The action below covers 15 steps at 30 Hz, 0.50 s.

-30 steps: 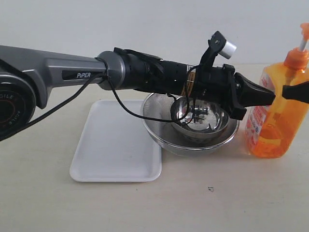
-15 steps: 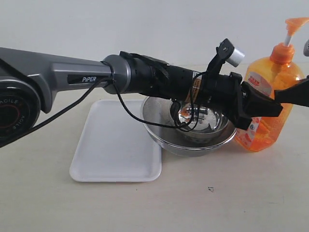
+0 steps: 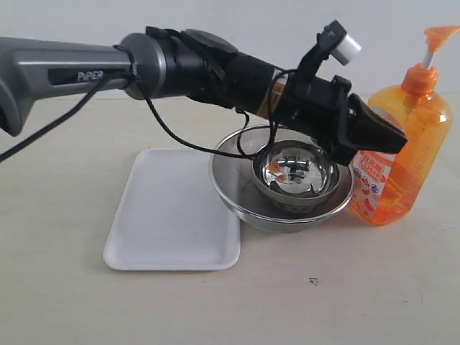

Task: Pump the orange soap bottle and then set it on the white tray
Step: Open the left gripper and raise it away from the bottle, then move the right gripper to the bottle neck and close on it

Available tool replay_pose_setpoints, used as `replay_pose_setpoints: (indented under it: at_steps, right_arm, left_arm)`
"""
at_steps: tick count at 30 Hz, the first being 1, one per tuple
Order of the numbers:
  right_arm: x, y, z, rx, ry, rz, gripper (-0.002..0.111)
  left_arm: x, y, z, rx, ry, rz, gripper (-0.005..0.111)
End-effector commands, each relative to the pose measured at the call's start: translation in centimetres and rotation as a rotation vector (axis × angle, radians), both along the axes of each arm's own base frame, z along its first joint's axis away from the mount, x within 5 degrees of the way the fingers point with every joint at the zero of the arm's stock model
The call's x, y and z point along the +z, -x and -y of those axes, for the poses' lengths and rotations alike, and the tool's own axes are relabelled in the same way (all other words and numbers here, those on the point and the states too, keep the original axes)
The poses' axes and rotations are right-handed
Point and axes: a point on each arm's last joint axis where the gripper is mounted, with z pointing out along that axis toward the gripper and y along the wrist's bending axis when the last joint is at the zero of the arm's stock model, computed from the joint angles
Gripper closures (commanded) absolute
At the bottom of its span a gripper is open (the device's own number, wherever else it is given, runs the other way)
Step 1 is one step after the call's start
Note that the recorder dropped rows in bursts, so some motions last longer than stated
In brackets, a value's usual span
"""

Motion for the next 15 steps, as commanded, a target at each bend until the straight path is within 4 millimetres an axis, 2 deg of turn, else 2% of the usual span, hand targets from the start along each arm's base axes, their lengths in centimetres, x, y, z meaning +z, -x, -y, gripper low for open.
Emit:
replay_pose_setpoints:
  at_steps: [1,5,8,11,13,15]
  right_arm:
    - [-0.6,3.4,-0.7,0.08,-0.03,-0.05,0.109]
    - [-1.8,6.6,-1.5,0.147,-0.092,-0.11,0.109]
    - [-1.9,8.9,-2.3,0.234,-0.128,-0.167,0.109]
    - [-2.0,10.1,-2.8,0.272,-0.168,-0.217,0.107]
    - [-2.1,10.2,-2.7,0.256,-0.193,-0.239,0.099]
    - [-2.2,10.2,-2.7,0.239,-0.208,-0.249,0.084]
  left_arm:
    - [3.6,-1.4,-3.0,0.031,0.04,0.018,0.102]
    - [5.5,-3.0,-5.8,0.094,0.059,0.036,0.102]
    - [6.6,-3.8,-7.8,0.112,0.073,0.05,0.102]
    - [7.5,-4.7,-9.7,0.155,0.081,0.07,0.102]
    - [7.6,-5.4,-10.7,0.196,0.08,0.079,0.102]
    - [7.6,-6.1,-11.7,0.231,0.077,0.084,0.102]
